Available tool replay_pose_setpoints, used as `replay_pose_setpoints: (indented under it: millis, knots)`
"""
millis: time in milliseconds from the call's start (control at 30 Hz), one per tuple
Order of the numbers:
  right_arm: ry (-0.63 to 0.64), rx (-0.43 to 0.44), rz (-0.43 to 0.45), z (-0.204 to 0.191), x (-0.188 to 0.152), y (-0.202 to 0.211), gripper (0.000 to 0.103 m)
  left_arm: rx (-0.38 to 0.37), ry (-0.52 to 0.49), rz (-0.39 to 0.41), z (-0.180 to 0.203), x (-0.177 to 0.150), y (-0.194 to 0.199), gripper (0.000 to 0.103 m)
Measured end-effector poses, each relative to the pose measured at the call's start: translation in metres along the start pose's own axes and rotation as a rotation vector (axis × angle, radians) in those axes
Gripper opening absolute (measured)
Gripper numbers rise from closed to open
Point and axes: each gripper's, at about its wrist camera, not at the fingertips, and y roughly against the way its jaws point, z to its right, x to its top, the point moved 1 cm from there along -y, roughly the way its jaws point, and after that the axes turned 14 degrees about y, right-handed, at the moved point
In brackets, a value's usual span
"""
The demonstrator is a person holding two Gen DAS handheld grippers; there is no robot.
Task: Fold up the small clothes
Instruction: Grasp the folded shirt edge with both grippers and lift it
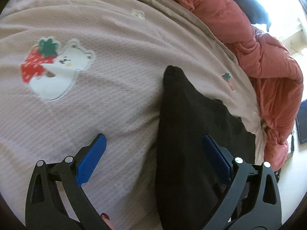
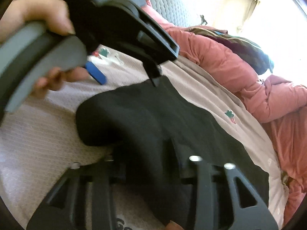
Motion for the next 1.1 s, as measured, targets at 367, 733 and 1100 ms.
replay_pose_setpoints:
  millis: [367,733,1100]
  knots:
    - [-0.149,0.08,0.091,0.022,-0.01,0.022,0.019,-0.075,-0.014,-0.075,0.02,-0.007,-0.017,0.093]
    - [-0.166,0.067,0.091,0.028,-0.013,0.039,0.018,-0.117,-0.087,-0.096,0.058,-0.034,-0.012,0.029]
    - [-0.282,0.049,0.077,0.066,-0.032,0.081,0.016,-0.131,-0.189,-0.023,0.116,-0.068,0.021,0.019]
